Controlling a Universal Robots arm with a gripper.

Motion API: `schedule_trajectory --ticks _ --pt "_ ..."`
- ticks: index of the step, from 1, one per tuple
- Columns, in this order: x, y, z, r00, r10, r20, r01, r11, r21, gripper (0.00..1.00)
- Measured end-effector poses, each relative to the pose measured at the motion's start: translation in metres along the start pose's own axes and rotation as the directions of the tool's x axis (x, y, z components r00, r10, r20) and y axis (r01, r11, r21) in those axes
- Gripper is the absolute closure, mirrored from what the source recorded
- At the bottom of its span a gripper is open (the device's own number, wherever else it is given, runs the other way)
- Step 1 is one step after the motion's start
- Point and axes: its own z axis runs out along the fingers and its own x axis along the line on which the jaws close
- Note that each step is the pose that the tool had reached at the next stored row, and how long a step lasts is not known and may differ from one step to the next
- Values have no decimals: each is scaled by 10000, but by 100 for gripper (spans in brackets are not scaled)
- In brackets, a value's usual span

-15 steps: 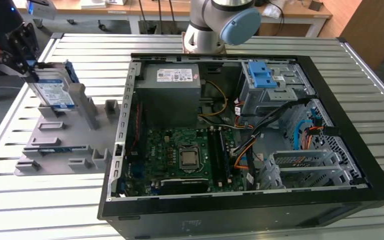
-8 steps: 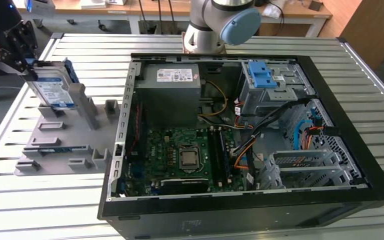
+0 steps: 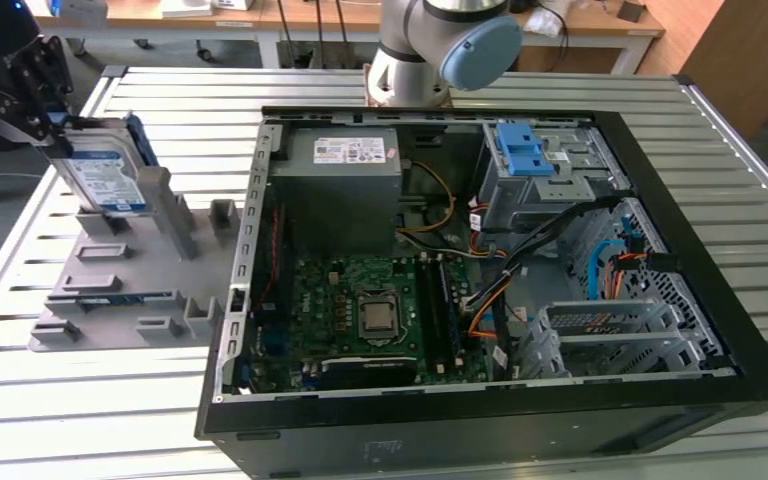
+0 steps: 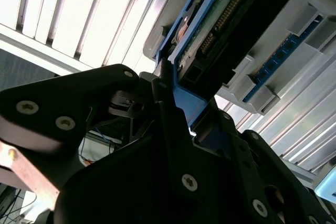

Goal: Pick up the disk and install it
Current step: 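Pick up the disk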

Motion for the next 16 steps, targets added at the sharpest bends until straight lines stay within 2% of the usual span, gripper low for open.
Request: schedule_trajectory --ticks 16 --pt "-2 1 -132 10000 0 0 0 10000 0 64"
